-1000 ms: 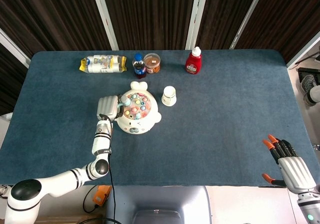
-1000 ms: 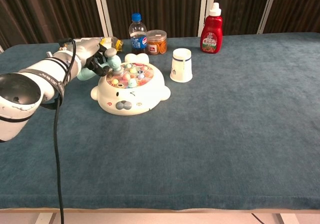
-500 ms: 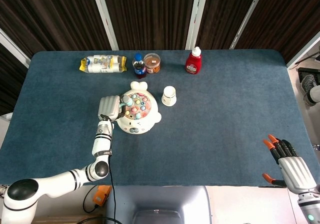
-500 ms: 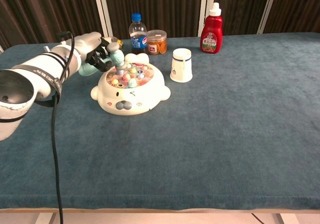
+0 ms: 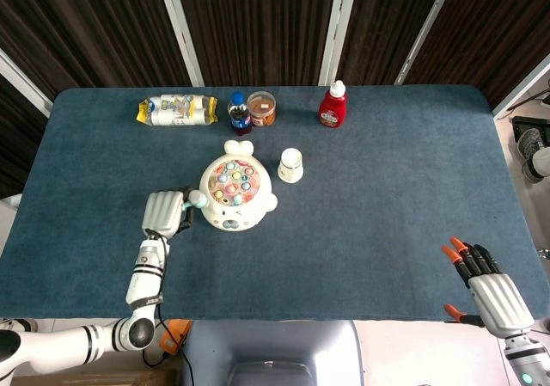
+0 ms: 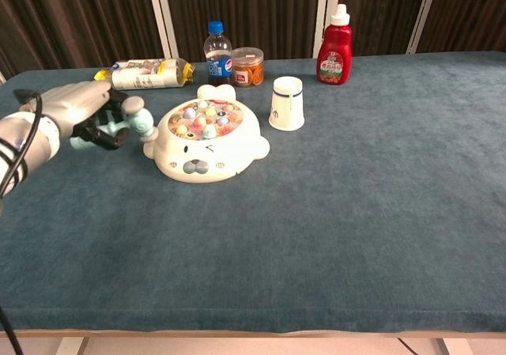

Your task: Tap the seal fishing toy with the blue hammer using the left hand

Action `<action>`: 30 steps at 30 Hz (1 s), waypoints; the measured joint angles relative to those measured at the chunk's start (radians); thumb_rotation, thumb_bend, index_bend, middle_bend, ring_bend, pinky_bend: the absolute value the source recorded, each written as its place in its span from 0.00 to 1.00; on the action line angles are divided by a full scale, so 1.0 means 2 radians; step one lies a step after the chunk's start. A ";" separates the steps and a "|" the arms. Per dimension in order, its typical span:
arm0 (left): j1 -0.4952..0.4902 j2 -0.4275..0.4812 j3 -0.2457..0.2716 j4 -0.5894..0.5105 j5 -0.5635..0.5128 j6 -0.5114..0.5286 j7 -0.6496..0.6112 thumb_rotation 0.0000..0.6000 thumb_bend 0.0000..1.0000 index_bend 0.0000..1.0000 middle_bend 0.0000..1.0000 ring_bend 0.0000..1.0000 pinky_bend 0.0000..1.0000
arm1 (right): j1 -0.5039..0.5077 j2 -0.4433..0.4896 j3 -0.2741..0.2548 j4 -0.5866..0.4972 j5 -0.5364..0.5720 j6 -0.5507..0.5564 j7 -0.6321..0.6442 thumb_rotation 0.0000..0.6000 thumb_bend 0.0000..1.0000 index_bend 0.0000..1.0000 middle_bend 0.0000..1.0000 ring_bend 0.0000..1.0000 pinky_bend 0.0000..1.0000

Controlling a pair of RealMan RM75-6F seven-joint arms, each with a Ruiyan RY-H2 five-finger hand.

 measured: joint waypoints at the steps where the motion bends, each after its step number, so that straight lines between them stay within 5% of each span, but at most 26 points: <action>1: 0.006 -0.003 0.006 0.010 0.006 0.001 -0.008 1.00 0.71 0.69 0.89 0.81 1.00 | 0.000 0.000 0.000 0.000 -0.001 0.000 0.000 1.00 0.34 0.00 0.00 0.00 0.00; 10: 0.028 -0.046 0.027 0.107 0.027 -0.014 -0.025 1.00 0.67 0.69 0.88 0.79 1.00 | 0.000 -0.001 -0.002 0.000 -0.003 0.002 0.000 1.00 0.34 0.00 0.00 0.00 0.00; 18: 0.036 -0.063 0.027 0.134 0.035 -0.029 -0.030 1.00 0.66 0.67 0.84 0.74 0.99 | -0.001 0.001 -0.001 0.002 -0.003 0.006 0.006 1.00 0.34 0.00 0.00 0.00 0.00; 24: 0.039 -0.065 0.021 0.136 0.036 -0.052 -0.032 1.00 0.55 0.54 0.68 0.63 0.71 | -0.002 0.002 -0.002 0.002 -0.006 0.009 0.008 1.00 0.34 0.00 0.00 0.00 0.00; 30: 0.043 -0.056 0.017 0.129 0.031 -0.077 -0.032 1.00 0.48 0.44 0.50 0.47 0.58 | -0.002 0.002 -0.001 0.002 -0.004 0.008 0.008 1.00 0.34 0.00 0.00 0.00 0.00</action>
